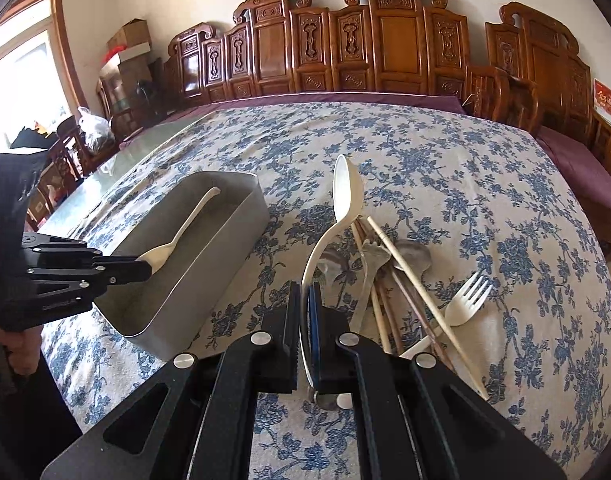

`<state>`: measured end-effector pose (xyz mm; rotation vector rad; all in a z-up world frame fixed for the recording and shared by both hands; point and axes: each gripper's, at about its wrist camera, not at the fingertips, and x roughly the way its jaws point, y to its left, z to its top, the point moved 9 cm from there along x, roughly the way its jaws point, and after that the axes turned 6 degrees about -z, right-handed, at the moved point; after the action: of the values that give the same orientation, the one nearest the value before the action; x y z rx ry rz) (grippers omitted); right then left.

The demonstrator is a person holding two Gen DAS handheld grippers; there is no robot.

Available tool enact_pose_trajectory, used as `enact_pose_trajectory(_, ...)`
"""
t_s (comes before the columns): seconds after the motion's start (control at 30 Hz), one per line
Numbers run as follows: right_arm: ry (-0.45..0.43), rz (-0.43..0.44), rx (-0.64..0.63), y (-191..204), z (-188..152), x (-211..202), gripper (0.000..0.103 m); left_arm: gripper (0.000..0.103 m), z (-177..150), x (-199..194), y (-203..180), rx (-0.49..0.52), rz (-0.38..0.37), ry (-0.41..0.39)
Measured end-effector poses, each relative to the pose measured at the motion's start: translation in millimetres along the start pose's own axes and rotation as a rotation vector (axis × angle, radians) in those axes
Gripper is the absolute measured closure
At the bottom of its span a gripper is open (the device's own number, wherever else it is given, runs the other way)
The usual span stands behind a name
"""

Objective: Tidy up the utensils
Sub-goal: 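Lower the white spoon into the grey tray and open the left gripper while the right holds its spoon, then carry the white spoon over the grey tray and open the right gripper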

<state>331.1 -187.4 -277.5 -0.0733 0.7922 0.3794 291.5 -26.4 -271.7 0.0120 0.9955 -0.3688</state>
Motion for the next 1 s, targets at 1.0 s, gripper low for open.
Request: enact_pose_trajectory(1.0,0.027,0.102,-0.057,113.5,20.6,-8.9,0.097,0.080,13.6,-74.7,73.8,-0.086,0.099,-0.195)
